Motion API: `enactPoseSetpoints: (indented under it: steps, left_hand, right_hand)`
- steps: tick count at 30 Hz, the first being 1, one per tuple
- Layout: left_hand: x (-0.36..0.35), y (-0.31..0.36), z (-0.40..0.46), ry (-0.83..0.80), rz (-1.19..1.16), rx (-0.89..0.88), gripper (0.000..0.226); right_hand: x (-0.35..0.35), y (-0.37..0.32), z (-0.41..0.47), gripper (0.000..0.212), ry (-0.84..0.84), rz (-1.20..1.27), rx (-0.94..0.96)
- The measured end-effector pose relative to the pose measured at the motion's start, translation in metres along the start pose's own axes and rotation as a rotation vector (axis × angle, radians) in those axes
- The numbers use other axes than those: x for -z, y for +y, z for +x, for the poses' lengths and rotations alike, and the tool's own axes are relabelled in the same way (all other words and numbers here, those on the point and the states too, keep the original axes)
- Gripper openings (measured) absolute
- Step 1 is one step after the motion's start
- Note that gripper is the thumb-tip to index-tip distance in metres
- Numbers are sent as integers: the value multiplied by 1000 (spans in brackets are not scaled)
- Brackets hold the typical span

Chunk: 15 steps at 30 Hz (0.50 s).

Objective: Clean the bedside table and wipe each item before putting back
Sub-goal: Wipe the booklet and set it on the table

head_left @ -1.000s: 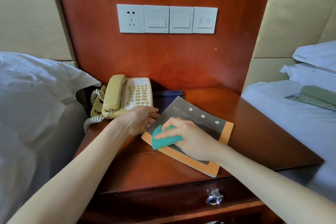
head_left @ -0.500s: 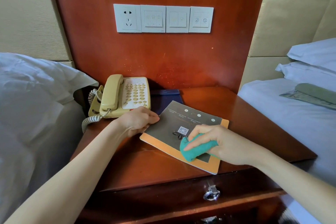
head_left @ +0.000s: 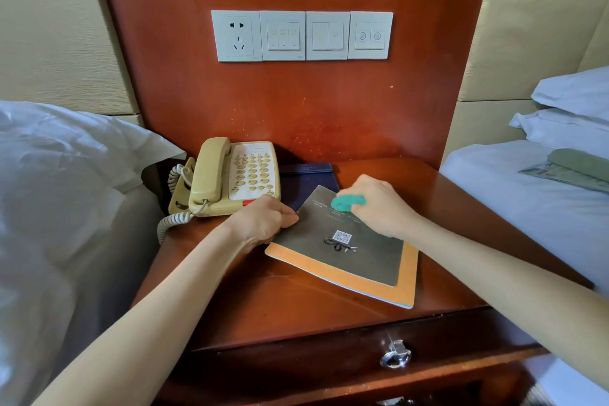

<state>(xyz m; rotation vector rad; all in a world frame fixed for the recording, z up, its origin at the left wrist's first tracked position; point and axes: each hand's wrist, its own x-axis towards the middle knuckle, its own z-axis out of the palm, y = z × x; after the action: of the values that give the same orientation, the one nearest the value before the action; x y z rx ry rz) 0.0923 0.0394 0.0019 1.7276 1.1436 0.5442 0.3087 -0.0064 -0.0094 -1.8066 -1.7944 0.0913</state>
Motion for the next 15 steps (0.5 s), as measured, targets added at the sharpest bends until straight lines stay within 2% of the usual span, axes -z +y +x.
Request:
enactPoseSetpoints:
  steps: [4, 8, 15]
  left_hand:
    - [1, -1, 0, 14, 104, -41, 20]
    - [0, -4, 2, 61, 136, -42, 18]
    - [-2, -4, 9, 109, 140, -3, 20]
  right_hand:
    - [-24, -20, 29, 45, -61, 15, 108]
    - [-25, -7, 37, 43, -8, 34, 62]
    - [1, 11, -15, 55, -107, -44, 154]
